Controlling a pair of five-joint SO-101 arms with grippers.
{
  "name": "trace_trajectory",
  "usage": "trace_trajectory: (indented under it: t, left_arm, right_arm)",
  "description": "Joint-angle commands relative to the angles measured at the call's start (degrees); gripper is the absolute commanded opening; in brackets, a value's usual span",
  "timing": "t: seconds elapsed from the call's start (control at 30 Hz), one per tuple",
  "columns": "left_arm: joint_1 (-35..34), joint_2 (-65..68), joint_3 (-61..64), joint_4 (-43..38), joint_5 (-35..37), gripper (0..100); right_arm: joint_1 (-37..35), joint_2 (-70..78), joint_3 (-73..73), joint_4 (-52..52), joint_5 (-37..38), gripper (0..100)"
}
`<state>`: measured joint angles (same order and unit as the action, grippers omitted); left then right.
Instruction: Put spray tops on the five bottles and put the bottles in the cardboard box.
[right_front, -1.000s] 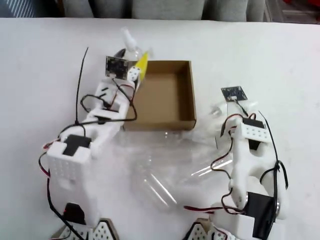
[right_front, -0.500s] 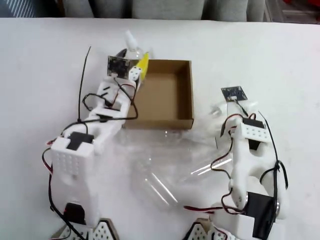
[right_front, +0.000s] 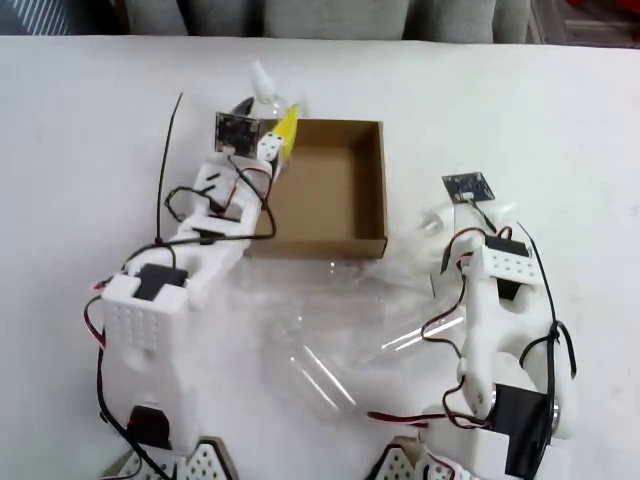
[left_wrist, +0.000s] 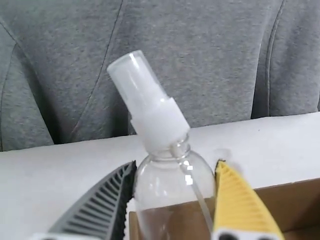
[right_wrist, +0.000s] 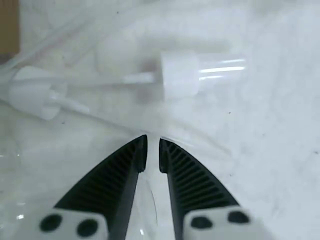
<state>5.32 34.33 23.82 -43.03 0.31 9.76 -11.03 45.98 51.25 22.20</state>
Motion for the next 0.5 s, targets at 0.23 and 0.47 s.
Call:
trace_trajectory:
  t: [0.23, 0.47]
  left_arm:
    - [0.4, -1.63, 2.11, -0.62, -0.44, 30]
    - [0.57, -6.73, 6.42, -0.18, 0.0, 30]
  right_arm:
    - [0.57, -1.45, -0.26, -0.92, 0.53, 1.8]
    - [0.48, -1.45, 0.44, -2.33, 0.62, 1.8]
